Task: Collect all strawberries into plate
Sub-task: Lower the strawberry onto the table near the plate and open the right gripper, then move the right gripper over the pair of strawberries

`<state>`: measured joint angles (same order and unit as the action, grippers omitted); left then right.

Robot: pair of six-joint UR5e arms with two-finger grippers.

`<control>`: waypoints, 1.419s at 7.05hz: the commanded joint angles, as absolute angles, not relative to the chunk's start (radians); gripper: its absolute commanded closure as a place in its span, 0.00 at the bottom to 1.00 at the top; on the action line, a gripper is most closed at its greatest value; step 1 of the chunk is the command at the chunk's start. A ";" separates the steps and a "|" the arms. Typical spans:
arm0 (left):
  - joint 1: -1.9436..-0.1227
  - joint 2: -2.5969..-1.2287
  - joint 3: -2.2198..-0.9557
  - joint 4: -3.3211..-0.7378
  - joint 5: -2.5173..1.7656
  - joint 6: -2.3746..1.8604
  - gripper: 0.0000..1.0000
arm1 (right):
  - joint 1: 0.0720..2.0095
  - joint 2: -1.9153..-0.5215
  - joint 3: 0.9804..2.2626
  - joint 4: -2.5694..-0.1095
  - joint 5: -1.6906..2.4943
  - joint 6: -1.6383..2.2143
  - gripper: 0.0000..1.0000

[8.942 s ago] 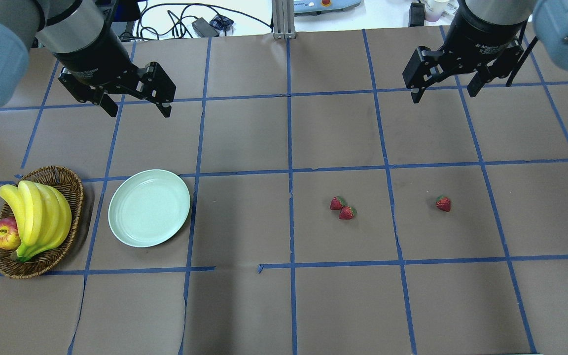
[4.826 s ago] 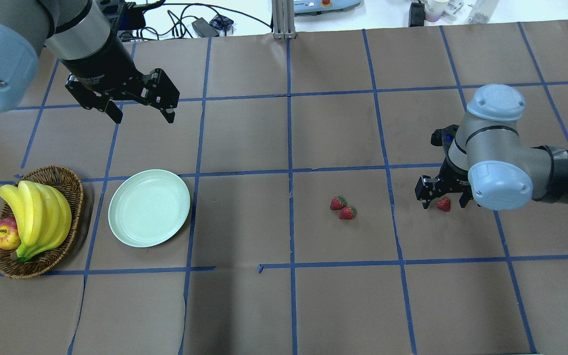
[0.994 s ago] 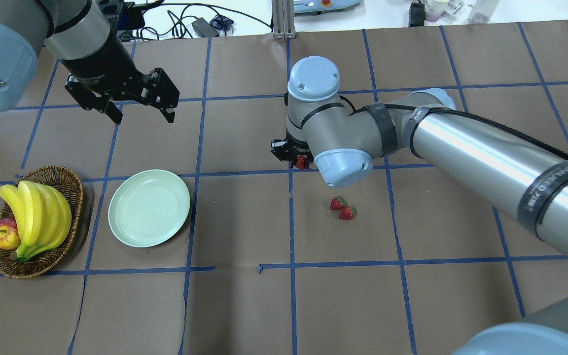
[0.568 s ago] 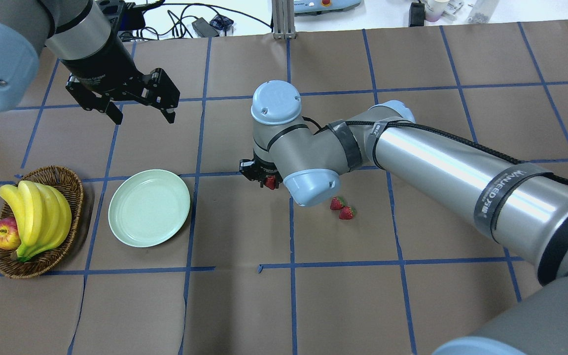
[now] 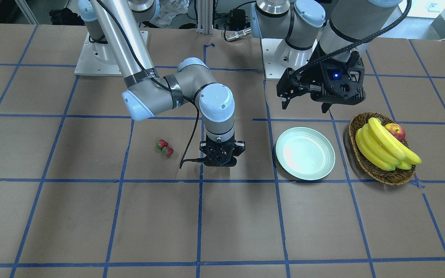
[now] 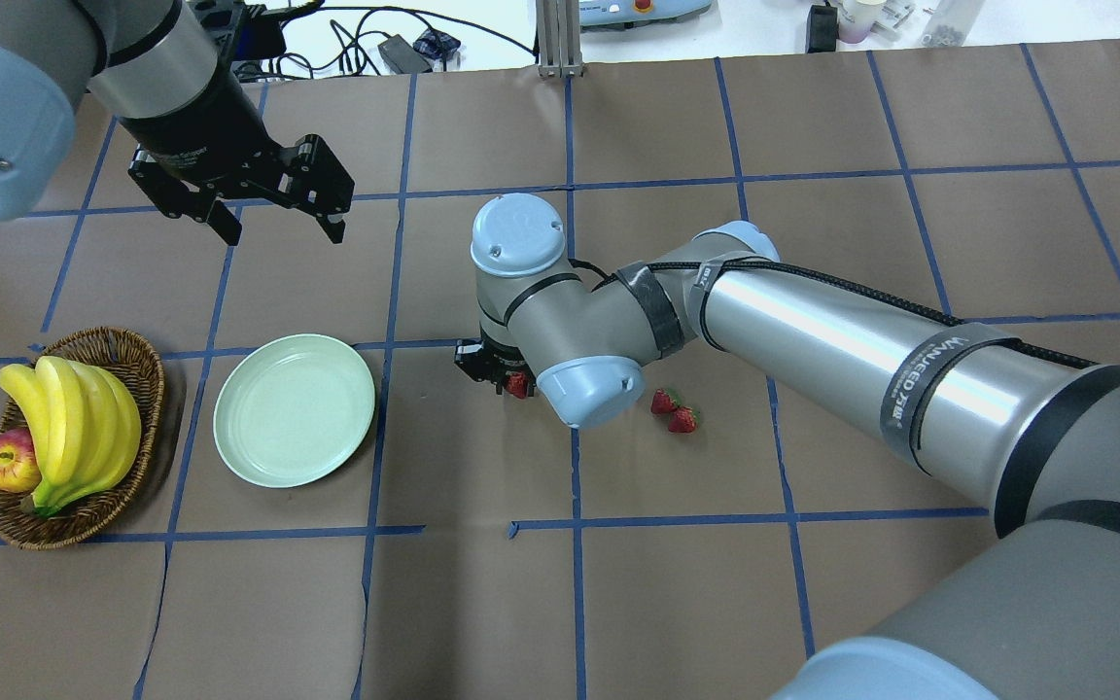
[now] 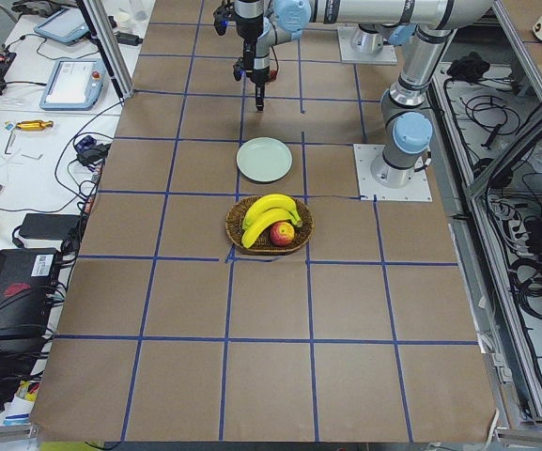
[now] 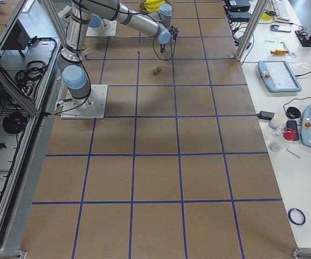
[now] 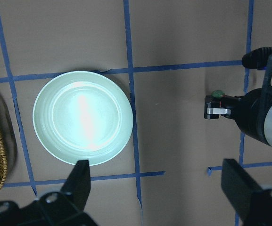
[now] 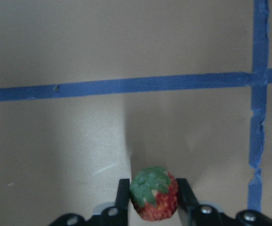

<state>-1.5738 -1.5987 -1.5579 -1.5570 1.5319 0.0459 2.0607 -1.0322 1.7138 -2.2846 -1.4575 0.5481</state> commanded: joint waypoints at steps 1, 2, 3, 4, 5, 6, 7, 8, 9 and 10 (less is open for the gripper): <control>-1.574 -1.597 -1.559 -1.557 1.532 0.046 0.00 | 2.057 -1.066 1.718 -2.272 -1.474 0.538 0.00; -1.574 -1.594 -1.559 -1.557 1.532 0.046 0.00 | 2.037 -1.103 1.724 -2.270 -1.480 0.532 0.00; -1.574 -1.594 -1.559 -1.557 1.532 0.046 0.00 | 2.011 -1.114 1.727 -2.261 -1.529 0.528 0.00; -1.574 -1.591 -1.559 -1.557 1.534 0.048 0.00 | 1.962 -1.129 1.730 -2.214 -1.583 0.506 0.00; -1.574 -1.594 -1.559 -1.557 1.534 0.046 0.00 | 1.881 -1.173 1.741 -2.116 -1.600 0.370 0.00; -1.574 -1.597 -1.560 -1.557 1.532 0.046 0.00 | 1.809 -1.210 1.791 -2.088 -1.601 0.236 0.00; -1.574 -1.600 -1.560 -1.557 1.534 0.046 0.00 | 1.758 -1.215 1.865 -2.117 -1.595 0.175 0.00; -1.574 -1.600 -1.560 -1.559 1.534 0.046 0.00 | 1.753 -1.239 1.914 -2.141 -1.597 0.166 0.00; -1.575 -1.601 -1.560 -1.559 1.532 0.046 0.00 | 1.759 -1.276 1.943 -2.141 -1.583 0.160 0.00; -1.574 -1.600 -1.563 -1.559 1.532 0.046 0.00 | 1.785 -1.276 1.966 -2.143 -1.572 0.160 0.00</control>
